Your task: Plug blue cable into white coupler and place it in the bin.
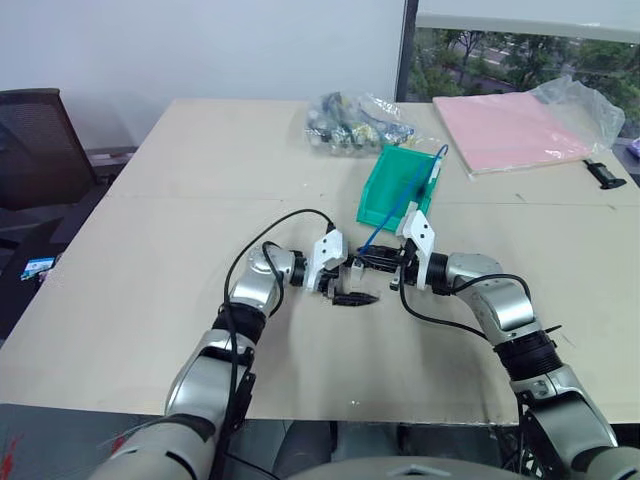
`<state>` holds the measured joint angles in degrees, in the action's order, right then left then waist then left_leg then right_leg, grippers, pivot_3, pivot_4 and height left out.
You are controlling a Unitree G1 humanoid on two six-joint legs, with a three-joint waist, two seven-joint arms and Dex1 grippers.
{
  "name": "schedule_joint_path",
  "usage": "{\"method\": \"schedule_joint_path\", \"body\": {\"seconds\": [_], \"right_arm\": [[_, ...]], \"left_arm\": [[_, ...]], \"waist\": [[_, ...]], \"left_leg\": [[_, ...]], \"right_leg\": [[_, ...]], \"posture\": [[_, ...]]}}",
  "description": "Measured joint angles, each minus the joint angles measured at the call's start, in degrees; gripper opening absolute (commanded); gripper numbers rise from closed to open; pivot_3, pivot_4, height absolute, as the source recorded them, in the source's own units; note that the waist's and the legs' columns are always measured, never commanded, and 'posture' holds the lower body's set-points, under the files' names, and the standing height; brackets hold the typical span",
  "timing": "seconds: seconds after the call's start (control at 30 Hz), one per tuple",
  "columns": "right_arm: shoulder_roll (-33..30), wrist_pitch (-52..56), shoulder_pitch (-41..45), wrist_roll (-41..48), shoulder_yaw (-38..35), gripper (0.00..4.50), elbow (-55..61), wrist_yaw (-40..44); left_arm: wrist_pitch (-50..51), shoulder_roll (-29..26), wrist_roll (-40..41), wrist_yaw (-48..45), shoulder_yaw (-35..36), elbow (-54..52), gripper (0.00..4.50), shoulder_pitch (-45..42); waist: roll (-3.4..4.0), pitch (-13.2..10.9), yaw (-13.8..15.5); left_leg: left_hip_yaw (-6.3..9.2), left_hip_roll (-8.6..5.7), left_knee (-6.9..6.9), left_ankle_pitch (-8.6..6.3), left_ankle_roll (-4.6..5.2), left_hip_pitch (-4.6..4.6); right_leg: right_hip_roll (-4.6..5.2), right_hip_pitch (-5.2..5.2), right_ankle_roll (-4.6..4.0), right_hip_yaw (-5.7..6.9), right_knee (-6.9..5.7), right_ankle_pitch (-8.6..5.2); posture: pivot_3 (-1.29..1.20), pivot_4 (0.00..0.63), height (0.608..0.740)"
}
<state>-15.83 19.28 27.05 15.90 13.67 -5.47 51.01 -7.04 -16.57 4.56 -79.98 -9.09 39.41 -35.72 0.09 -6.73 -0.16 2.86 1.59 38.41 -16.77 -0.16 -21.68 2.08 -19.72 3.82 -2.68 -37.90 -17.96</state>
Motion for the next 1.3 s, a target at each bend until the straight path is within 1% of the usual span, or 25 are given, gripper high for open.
{"method": "schedule_joint_path", "body": {"seconds": [0.13, 0.2, 0.27, 0.3, 0.37, 0.43, 0.53, 0.6, 0.7, 0.77, 0.8, 0.9, 0.93, 0.97, 1.0, 1.03, 1.13, 1.2, 1.27, 1.3], "right_arm": [[0.1, 4.5, 1.2, 2.8, -1.6, 0.0, 3.0, -0.5], [1.0, 10.7, 5.0, 5.9, -4.5, 0.0, 3.4, -3.3], [1.0, 15.7, 9.1, 8.8, -9.0, 0.0, 3.6, -6.2], [0.7, 17.3, 10.6, 9.8, -10.3, 0.0, 3.4, -6.7], [-0.8, 22.6, 17.0, 12.2, -13.5, 0.0, 1.2, -8.0], [-1.0, 24.4, 20.1, 12.5, -14.2, 0.0, -0.9, -8.6], [-2.8, 25.2, 28.5, 10.5, -14.2, 0.0, -12.6, -8.9], [-3.0, 23.9, 31.1, 9.2, -14.0, 0.0, -18.1, -8.3], [-2.7, 19.2, 37.5, 6.0, -13.7, 0.0, -31.7, -7.5], [-2.4, 15.0, 41.7, 3.9, -13.9, 0.75, -40.2, -7.6], [-2.3, 13.0, 43.3, 2.9, -14.1, 0.95, -43.4, -7.7], [-2.3, 7.1, 47.9, 0.9, -15.8, 2.48, -52.5, -11.0], [-2.4, 5.6, 49.0, 0.5, -16.8, 2.92, -54.8, -12.7], [-2.5, 4.2, 49.8, 0.2, -17.4, 3.45, -56.3, -14.4], [-2.8, 2.8, 50.5, -0.2, -18.1, 3.82, -57.6, -16.1], [-3.5, 1.5, 51.0, -0.8, -18.6, 4.42, -58.5, -17.8], [-6.0, -0.9, 50.9, -2.7, -19.2, 4.47, -58.6, -20.2], [-7.7, -1.7, 49.4, -3.8, -19.2, 4.47, -57.4, -20.1], [-8.8, -2.1, 46.4, -3.9, -19.2, 4.47, -53.9, -19.2], [-10.4, -2.3, 40.6, -3.7, -19.2, 4.47, -47.5, -16.7]], "left_arm": [[3.9, -2.6, 1.8, 2.4, 0.6, -9.0, 4.45, 4.4], [8.8, -4.6, 2.4, 6.2, 1.7, -16.6, 4.45, 7.8], [13.9, -6.5, 2.4, 10.8, 2.6, -23.8, 4.45, 10.5], [16.1, -6.9, 2.3, 13.0, 3.2, -26.9, 4.45, 11.5], [24.6, -5.9, 2.4, 21.3, 4.7, -38.4, 4.45, 13.4], [28.5, -5.0, 2.5, 24.8, 5.2, -43.0, 4.45, 13.6], [39.2, -1.0, 2.8, 35.3, 6.6, -53.0, 4.45, 12.2], [43.2, -0.4, 2.7, 39.5, 7.2, -55.7, 4.45, 10.8], [49.3, 1.1, 1.9, 46.6, 7.7, -58.8, 4.45, 8.6], [51.9, 1.5, 1.8, 49.2, 7.7, -59.8, 4.5, 8.0], [52.8, 1.5, 1.9, 50.0, 7.6, -60.3, 4.5, 7.9], [54.2, 1.4, 2.5, 51.5, 7.6, -61.3, 4.5, 7.9], [54.2, 1.3, 2.7, 51.7, 7.6, -61.3, 4.5, 8.0], [54.2, 1.3, 3.1, 52.1, 7.8, -61.3, 4.5, 8.3], [54.2, 1.3, 3.5, 52.5, 7.8, -61.3, 4.5, 8.8], [54.2, 1.5, 3.6, 52.8, 7.8, -61.3, 4.5, 9.4], [54.5, 1.8, 4.1, 53.9, 7.5, -61.3, 4.5, 10.9], [54.5, 2.0, 4.5, 54.1, 6.7, -61.4, 4.5, 11.6], [54.5, 2.0, 4.8, 54.2, 6.3, -61.9, 4.5, 12.2], [54.0, 1.8, 5.0, 54.1, 6.1, -63.1, 4.5, 13.4]], "waist": [[0.05, -0.5, -1.0], [0.0, -0.9, -2.1], [-0.02, -1.1, -2.4], [-0.02, -1.1, -2.4], [-0.02, -1.2, -2.2], [-0.03, -1.2, -2.1], [-0.1, -1.3, -2.0], [-0.09, -1.3, -2.2], [-0.11, -1.3, -2.4], [-0.12, -1.3, -2.6], [-0.13, -1.3, -2.6], [-0.15, -1.4, -2.5], [-0.15, -1.4, -2.4], [-0.15, -1.4, -2.3], [-0.16, -1.4, -2.3], [-0.16, -1.4, -2.3], [-0.19, -1.4, -2.2], [-0.19, -1.4, -2.2], [-0.2, -1.4, -2.2], [-0.25, -1.4, -2.2]], "left_leg": [[0.25, -0.06, -0.06, 0.01, -0.02, -0.19], [0.74, -0.29, -0.1, 0.03, -0.05, -0.34], [0.93, -0.38, -0.11, 0.15, -0.27, -0.54], [0.96, -0.38, -0.11, 0.15, -0.27, -0.57], [1.05, -0.43, -0.08, 0.15, -0.27, -0.88], [1.06, -0.47, -0.07, 0.17, -0.29, -0.91], [1.05, -0.59, -0.09, 0.18, -0.32, -0.94], [1.05, -0.61, -0.1, 0.19, -0.32, -0.95], [0.94, -0.64, -0.17, 0.21, -0.35, -1.0], [0.87, -0.65, -0.24, 0.25, -0.43, -1.04], [0.86, -0.65, -0.25, 0.27, -0.46, -1.07], [0.81, -0.65, -0.29, 0.34, -0.59, -1.2], [0.78, -0.65, -0.3, 0.36, -0.63, -1.25], [0.76, -0.65, -0.3, 0.38, -0.67, -1.26], [0.73, -0.65, -0.3, 0.39, -0.68, -1.26], [0.71, -0.65, -0.3, 0.39, -0.69, -1.27], [0.67, -0.66, -0.3, 0.39, -0.69, -1.31], [0.65, -0.66, -0.29, 0.39, -0.69, -1.31], [0.65, -0.66, -0.28, 0.39, -0.69, -1.31], [0.63, -0.66, -0.31, 0.39, -0.68, -1.31]], "right_leg": [[-0.02, -0.29, 0.0, -0.06, -0.01, 0.0], [-0.07, -0.6, -0.01, -0.31, -0.14, 0.01], [-0.07, -0.94, -0.01, -0.41, -0.29, 0.02], [-0.07, -0.99, -0.01, -0.4, -0.27, 0.02], [-0.04, -1.23, 0.0, -0.36, -0.25, 0.02], [-0.01, -1.23, 0.0, -0.34, -0.2, 0.02], [0.08, -1.24, 0.02, -0.36, -0.13, 0.03], [0.07, -1.25, 0.02, -0.37, -0.13, 0.03], [0.07, -1.45, 0.02, -0.53, -0.2, 0.03], [0.06, -1.57, 0.02, -0.67, -0.23, 0.03], [0.06, -1.6, 0.02, -0.68, -0.21, 0.03], [0.07, -1.74, 0.02, -0.75, -0.21, 0.03], [0.09, -1.78, 0.02, -0.76, -0.22, 0.04], [0.1, -1.79, 0.02, -0.77, -0.21, 0.04], [0.12, -1.79, 0.02, -0.78, -0.21, 0.04], [0.14, -1.8, 0.03, -0.78, -0.2, 0.04], [0.17, -1.81, 0.03, -0.8, -0.18, 0.04], [0.17, -1.8, 0.04, -0.81, -0.17, 0.04], [0.17, -1.79, 0.04, -0.81, -0.17, 0.04], [0.17, -1.79, 0.04, -0.83, -0.18, 0.05]], "posture": [[0.0, 0.15, 0.739], [0.0, 0.15, 0.739], [0.0, 0.15, 0.739], [0.0, 0.15, 0.739], [0.0, 0.15, 0.739], [0.0, 0.15, 0.739], [0.0, 0.15, 0.739], [0.0, 0.15, 0.739], [0.0, 0.15, 0.739], [0.0, 0.15, 0.739], [0.0, 0.15, 0.739], [0.0, 0.15, 0.739], [0.0, 0.15, 0.739], [0.0, 0.15, 0.739], [0.0, 0.15, 0.739], [0.0, 0.15, 0.739], [0.0, 0.15, 0.739], [0.0, 0.15, 0.739], [0.0, 0.15, 0.739], [0.0, 0.15, 0.739]]}}
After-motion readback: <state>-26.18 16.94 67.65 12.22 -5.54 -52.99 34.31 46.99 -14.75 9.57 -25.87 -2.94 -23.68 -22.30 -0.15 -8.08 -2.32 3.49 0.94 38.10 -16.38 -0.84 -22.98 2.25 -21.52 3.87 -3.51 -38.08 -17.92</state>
